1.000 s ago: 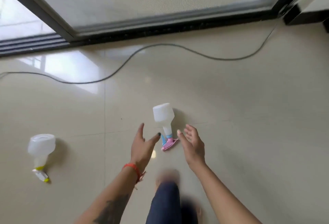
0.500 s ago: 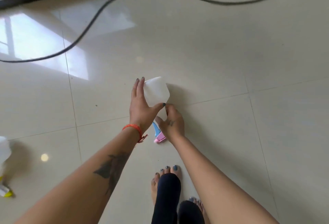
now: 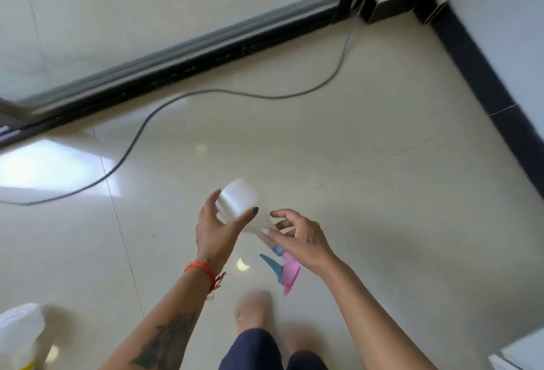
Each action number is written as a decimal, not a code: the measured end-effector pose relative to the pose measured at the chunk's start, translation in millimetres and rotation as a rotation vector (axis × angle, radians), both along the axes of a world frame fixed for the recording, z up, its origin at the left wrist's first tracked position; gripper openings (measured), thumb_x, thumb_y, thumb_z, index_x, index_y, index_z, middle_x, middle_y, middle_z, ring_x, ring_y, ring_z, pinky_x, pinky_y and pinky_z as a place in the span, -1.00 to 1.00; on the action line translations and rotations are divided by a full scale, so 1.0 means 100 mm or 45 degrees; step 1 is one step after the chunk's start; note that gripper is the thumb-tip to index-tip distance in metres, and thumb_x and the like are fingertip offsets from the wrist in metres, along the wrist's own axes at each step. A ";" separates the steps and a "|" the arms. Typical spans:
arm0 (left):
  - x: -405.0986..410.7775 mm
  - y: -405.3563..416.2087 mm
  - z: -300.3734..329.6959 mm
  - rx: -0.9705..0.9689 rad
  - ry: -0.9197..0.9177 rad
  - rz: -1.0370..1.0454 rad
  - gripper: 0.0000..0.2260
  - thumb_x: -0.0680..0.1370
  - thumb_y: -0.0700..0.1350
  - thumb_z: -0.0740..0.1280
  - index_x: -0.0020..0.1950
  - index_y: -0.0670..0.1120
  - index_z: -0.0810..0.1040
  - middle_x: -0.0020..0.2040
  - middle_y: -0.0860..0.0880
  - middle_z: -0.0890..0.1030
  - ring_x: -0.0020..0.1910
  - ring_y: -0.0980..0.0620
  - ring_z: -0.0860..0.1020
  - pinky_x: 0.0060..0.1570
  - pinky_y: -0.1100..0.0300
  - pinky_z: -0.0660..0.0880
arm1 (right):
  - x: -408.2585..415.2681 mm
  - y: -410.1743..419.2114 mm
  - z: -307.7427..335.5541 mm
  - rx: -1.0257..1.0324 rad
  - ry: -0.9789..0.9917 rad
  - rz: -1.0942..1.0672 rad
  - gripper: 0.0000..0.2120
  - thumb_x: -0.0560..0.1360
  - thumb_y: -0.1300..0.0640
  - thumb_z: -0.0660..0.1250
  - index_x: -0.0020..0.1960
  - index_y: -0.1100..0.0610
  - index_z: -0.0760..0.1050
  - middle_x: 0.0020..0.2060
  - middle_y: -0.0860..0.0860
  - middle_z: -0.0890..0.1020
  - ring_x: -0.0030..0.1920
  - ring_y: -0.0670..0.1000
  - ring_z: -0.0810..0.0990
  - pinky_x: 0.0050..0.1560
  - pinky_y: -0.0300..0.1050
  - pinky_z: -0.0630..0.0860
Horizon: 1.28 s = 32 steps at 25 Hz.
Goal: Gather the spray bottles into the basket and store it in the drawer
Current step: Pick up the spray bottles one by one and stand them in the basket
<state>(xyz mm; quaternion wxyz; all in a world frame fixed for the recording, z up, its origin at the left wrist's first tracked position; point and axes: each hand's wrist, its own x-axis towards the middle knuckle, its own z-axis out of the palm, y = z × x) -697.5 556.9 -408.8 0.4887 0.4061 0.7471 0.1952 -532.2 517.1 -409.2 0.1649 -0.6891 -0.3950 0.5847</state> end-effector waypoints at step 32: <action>4.57 -4.56 4.18 -0.883 -0.558 -1.162 -0.45 0.43 0.25 0.32 0.22 -0.14 0.50 0.01 -0.26 0.63 0.05 -0.19 0.60 0.08 0.01 0.55 | 3.09 -5.53 4.62 0.771 -0.422 -1.781 -0.60 0.31 0.18 0.46 -0.01 -0.26 0.52 -0.06 -0.22 0.67 0.05 -0.13 0.61 0.15 -0.11 0.51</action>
